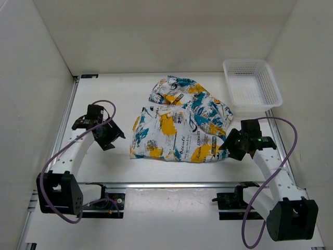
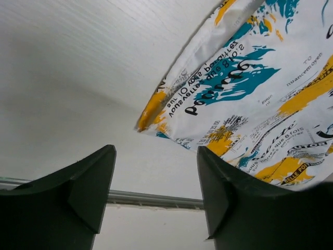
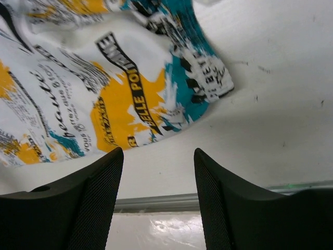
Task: Fold and stack the shorts
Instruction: Flatten the shorts out
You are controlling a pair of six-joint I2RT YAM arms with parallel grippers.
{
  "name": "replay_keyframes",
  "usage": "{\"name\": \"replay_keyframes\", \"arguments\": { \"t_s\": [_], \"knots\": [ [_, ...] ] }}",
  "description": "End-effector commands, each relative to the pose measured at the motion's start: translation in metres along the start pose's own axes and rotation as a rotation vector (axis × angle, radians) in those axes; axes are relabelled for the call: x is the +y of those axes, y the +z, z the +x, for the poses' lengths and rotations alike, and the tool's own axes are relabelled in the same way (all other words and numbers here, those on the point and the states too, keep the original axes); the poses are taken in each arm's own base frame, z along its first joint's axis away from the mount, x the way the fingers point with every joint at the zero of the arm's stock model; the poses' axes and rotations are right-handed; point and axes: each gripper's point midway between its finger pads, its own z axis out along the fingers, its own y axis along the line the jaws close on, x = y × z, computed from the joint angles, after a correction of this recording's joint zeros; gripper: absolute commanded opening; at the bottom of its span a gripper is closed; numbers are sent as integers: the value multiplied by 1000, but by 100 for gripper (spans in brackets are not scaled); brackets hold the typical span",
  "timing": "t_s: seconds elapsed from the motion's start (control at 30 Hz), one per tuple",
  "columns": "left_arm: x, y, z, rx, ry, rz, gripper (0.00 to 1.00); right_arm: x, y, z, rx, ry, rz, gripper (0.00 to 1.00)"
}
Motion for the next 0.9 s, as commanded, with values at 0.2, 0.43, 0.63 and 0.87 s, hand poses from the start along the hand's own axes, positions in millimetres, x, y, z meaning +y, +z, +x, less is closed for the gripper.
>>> {"name": "replay_keyframes", "arguments": {
  "t_s": [0.2, 0.43, 0.63, 0.87],
  "knots": [
    [-17, 37, 40, 132, 80, -45, 100, -13, 28, 48, 157, 191, -30, 64],
    [-18, 75, 58, 196, 124, -163, 88, -19, 44, 47, 154, 258, -41, 66],
    [-10, 97, 48, 187, 171, -243, 42, -17, 62, 36, 144, 275, -43, 63],
    [-40, 97, 34, 172, 179, -177, 10, -10, 83, -1, 82, 218, -20, 9]
  ]
}}
